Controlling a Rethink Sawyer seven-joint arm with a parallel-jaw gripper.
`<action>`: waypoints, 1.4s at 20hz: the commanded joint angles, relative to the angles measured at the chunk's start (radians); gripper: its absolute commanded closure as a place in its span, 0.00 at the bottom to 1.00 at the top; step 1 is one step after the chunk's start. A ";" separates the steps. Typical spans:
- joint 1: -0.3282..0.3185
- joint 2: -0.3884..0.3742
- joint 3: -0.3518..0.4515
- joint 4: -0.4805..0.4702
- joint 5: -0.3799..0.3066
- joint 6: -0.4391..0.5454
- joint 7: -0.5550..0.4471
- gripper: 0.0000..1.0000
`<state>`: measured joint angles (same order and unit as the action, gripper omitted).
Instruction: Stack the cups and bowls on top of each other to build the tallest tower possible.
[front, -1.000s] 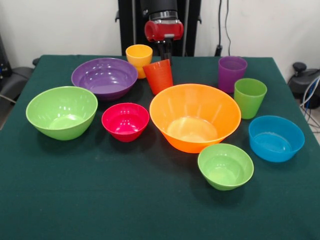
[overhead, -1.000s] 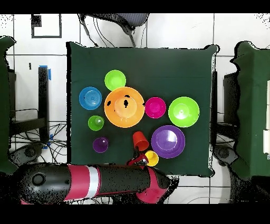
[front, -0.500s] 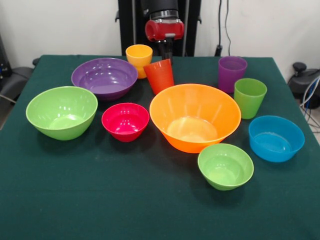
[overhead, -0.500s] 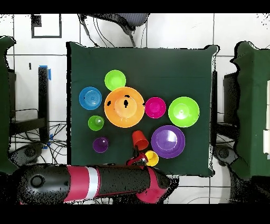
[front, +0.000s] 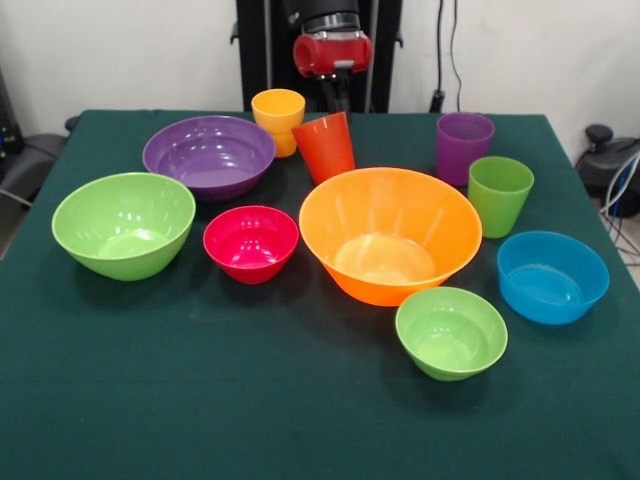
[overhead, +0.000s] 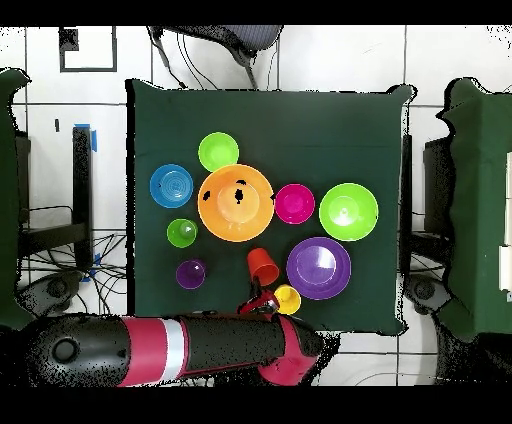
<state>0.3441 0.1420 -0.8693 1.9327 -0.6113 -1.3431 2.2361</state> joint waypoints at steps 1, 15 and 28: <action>0.025 -0.017 0.066 -0.147 -0.130 0.180 0.020 1.00; 0.044 -0.040 0.115 -0.172 -0.208 0.335 0.008 1.00; 0.059 -0.040 0.153 -0.192 -0.240 0.462 0.024 1.00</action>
<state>0.3850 0.0893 -0.8781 1.8960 -0.8158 -1.0440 2.2361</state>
